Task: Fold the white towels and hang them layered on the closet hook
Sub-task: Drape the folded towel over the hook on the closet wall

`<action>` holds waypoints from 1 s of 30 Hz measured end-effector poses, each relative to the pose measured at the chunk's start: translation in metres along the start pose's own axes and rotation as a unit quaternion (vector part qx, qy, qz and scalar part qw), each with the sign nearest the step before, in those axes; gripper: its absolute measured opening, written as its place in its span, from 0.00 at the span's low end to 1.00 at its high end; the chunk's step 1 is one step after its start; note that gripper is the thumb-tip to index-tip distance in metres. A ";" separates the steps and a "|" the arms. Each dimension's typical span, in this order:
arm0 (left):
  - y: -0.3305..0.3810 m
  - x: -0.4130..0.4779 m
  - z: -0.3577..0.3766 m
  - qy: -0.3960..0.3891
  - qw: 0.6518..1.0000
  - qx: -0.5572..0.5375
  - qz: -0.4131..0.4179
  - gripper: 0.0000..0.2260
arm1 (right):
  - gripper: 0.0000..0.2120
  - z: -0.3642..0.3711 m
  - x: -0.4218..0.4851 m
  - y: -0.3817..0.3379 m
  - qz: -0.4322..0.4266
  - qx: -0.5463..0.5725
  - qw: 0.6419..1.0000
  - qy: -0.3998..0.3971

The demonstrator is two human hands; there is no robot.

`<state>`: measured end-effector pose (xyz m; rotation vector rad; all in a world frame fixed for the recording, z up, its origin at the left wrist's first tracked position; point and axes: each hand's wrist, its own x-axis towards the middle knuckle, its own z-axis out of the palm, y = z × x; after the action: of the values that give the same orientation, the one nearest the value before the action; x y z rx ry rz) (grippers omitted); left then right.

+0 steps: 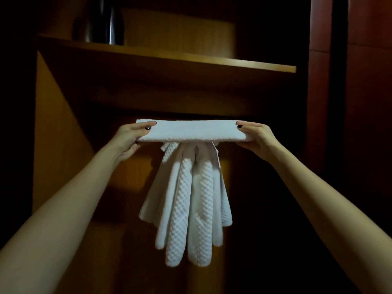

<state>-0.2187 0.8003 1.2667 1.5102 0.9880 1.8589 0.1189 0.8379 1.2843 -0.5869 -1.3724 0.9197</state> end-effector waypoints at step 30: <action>-0.090 0.161 0.008 0.055 0.984 -0.143 0.091 0.16 | 0.15 0.029 0.202 0.133 0.038 0.433 0.899 -0.062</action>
<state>-0.2500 0.9814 1.2875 1.3743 0.6113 2.1285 0.0534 1.0723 1.2943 0.1092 -0.9055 1.5164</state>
